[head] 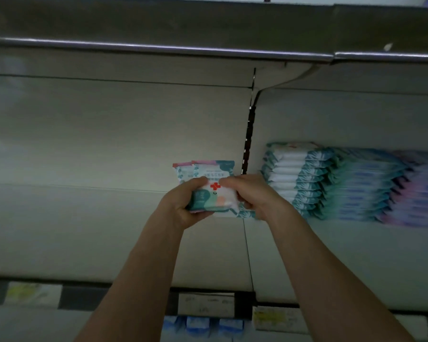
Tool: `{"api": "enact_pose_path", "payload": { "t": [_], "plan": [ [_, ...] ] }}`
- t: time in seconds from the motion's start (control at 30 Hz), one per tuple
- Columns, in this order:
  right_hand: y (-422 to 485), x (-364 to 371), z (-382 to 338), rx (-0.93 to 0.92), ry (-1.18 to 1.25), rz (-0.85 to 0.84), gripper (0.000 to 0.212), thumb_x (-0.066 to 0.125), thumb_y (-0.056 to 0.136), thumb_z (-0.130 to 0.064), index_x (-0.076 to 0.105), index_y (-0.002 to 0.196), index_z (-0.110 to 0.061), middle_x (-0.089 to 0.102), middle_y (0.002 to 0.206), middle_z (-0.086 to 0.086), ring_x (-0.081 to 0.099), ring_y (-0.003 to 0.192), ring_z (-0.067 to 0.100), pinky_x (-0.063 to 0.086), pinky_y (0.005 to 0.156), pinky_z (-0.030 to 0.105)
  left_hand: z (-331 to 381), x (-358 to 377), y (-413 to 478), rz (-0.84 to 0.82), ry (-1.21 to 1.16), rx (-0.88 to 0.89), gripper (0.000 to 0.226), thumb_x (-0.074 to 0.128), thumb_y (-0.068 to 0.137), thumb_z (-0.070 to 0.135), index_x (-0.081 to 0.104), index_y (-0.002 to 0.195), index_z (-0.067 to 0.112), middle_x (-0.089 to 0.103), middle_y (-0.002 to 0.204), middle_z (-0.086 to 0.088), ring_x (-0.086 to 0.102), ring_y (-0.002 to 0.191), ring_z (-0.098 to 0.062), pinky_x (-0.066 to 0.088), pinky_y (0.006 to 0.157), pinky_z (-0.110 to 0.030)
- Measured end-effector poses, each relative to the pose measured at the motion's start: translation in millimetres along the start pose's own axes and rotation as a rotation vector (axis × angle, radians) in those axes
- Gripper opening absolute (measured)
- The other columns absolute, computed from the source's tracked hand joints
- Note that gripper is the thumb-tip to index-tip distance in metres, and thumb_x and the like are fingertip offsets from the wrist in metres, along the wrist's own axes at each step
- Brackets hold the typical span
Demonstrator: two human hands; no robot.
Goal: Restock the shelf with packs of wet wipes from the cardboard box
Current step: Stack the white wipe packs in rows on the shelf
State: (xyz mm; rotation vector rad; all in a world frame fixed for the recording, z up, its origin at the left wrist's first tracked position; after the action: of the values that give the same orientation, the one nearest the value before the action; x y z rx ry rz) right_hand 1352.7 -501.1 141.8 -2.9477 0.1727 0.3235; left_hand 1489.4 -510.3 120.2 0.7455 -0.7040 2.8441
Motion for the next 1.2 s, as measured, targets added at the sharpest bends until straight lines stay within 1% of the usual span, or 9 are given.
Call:
{"api": "enact_pose_path", "payload": {
  "t": [0.13,0.23,0.37,0.47,0.53,0.77,0.97,1.07,1.2],
  "plan": [
    [12,-6,4,0.066,0.039,-0.029,0.009,0.067,0.083,-0.022,0.061,0.082,-0.014,0.052,0.063,0.003,0.035,0.041,0.007,0.022,0.035,0.016,2,5,11,-0.008,-0.027,-0.017,0.009,0.057,0.094,0.015,0.059,0.096,0.006,0.068,0.084,-0.015,0.063,0.075,-0.027,0.054,0.058,-0.042],
    [16,-9,11,0.085,0.193,-0.009,0.009,0.064,0.086,-0.019,0.061,0.086,-0.011,0.054,0.057,0.001,0.041,0.04,0.007,0.029,0.035,0.017,8,5,22,0.025,-0.09,0.024,0.013,0.052,0.097,0.012,0.056,0.108,0.005,0.064,0.099,-0.017,0.062,0.076,-0.028,0.056,0.047,-0.04],
    [18,-14,17,0.106,0.433,0.076,0.005,0.061,0.089,-0.015,0.059,0.087,-0.011,0.058,0.056,0.002,0.05,0.036,0.005,0.043,0.038,0.016,17,-7,31,0.156,-0.214,0.118,0.021,0.053,0.096,0.005,0.051,0.117,0.007,0.058,0.115,-0.018,0.06,0.075,-0.028,0.049,0.068,-0.043],
    [21,-16,20,0.09,0.553,0.153,0.005,0.061,0.09,-0.013,0.059,0.088,-0.009,0.062,0.056,0.005,0.056,0.038,0.007,0.05,0.043,0.018,17,-18,36,0.198,-0.298,0.137,0.029,0.055,0.094,0.006,0.052,0.123,0.009,0.058,0.117,-0.016,0.06,0.078,-0.028,0.052,0.062,-0.045],
    [23,-16,23,0.072,0.581,0.179,0.005,0.059,0.092,-0.012,0.058,0.089,-0.009,0.065,0.063,0.008,0.061,0.042,0.009,0.054,0.046,0.021,14,-20,37,0.166,-0.313,0.116,0.025,0.057,0.093,0.007,0.053,0.117,0.01,0.06,0.115,-0.015,0.062,0.083,-0.029,0.057,0.056,-0.047],
    [27,-9,37,0.126,0.655,0.085,0.018,0.051,0.098,-0.015,0.056,0.106,0.0,0.068,0.075,0.015,0.068,0.063,0.019,0.055,0.049,0.024,5,14,35,-0.014,-0.036,0.018,0.011,0.06,0.091,0.011,0.057,0.102,0.01,0.062,0.107,-0.017,0.061,0.088,-0.031,0.05,0.071,-0.046],
    [30,-37,41,0.137,0.343,0.153,0.021,0.052,0.097,-0.018,0.058,0.099,0.002,0.067,0.071,0.014,0.064,0.044,0.013,0.052,0.042,0.022,16,29,51,0.085,0.073,0.07,0.01,0.057,0.094,0.007,0.052,0.085,0.009,0.059,0.092,-0.013,0.059,0.074,-0.025,0.049,0.079,-0.041],
    [38,-50,45,0.1,0.096,0.27,0.018,0.049,0.098,-0.01,0.058,0.095,0.005,0.065,0.061,0.012,0.059,0.037,0.011,0.052,0.04,0.023,17,33,60,0.117,0.153,0.079,0.011,0.062,0.09,0.006,0.053,0.085,0.009,0.061,0.103,-0.014,0.061,0.072,-0.024,0.055,0.066,-0.04],
    [45,-56,49,-0.023,-0.237,0.388,0.029,0.052,0.096,-0.019,0.058,0.07,-0.007,0.068,0.063,0.008,0.066,0.053,0.018,0.059,0.062,0.035,16,35,69,0.125,0.188,0.095,0.01,0.064,0.088,0.001,0.055,0.093,0.004,0.062,0.111,-0.02,0.064,0.077,-0.029,0.057,0.055,-0.046]
  ]
}}
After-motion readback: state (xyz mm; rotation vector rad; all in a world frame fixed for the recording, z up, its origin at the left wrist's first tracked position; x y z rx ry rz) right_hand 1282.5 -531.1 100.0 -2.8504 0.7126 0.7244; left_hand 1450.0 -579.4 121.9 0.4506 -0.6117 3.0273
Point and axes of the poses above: each hand's wrist, its own y-axis towards the middle knuckle, its own x-axis out of the palm, z = x × y, the point moved 4 cm from there along y, towards the middle knuckle
